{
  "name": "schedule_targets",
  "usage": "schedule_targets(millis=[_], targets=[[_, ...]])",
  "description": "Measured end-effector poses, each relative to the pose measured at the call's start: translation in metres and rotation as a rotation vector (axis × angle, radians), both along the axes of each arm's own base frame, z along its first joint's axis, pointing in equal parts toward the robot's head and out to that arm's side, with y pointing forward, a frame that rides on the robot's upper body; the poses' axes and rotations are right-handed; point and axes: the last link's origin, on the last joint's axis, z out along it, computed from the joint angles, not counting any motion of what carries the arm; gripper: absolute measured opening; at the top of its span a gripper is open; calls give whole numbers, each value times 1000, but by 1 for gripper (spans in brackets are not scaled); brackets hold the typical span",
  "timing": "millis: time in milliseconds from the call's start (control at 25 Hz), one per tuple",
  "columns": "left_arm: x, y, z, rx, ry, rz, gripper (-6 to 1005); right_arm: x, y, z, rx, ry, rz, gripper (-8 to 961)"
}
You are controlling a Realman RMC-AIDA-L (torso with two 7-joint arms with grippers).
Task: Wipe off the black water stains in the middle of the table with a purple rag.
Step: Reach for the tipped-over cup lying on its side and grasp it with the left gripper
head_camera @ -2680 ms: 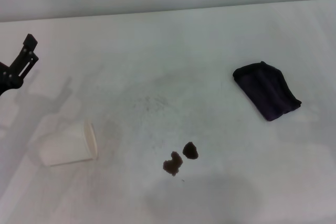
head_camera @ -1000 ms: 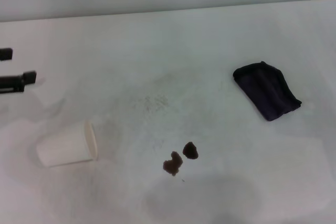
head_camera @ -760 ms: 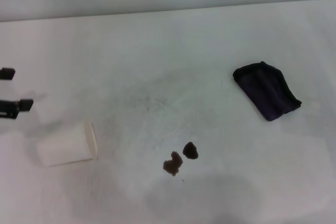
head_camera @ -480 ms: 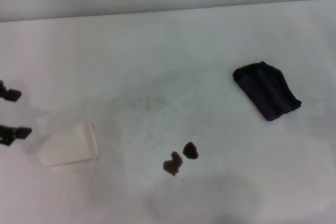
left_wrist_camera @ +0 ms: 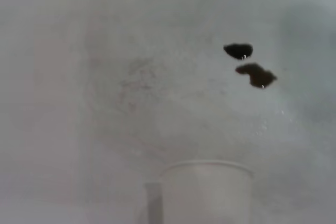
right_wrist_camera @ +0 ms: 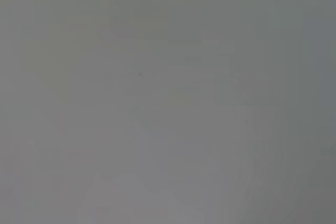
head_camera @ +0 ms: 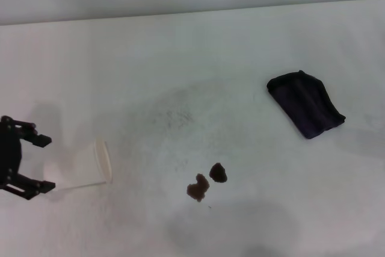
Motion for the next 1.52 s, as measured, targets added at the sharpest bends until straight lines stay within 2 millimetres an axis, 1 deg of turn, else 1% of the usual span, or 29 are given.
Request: schedule_targets(millis=[80,240,520,760,1080,1480,1520], targets=[[-1,0,-8,-9,15,-22,874,0,0,-1,0,2,-1,875],[-7,3,-17,-1,39,-46,873,0,0,-2,-4,7,-6,875],[-13,9,-26,33,67,-73,872,1,-1,-4,-5,26,-7,875],[-17,12,-35,45,47,-92,871,2,-1,-5,-10,30,-15,875],[-16,17,-49,14,42,-110,870,3,-2,-6,-15,34,-25,875],[-15,22,-56,10,56,-125,868,7,-4,-11,-34,47,-53,875],[-15,23,-57,11,57,-126,845,8,-4,-12,-36,48,-57,875]])
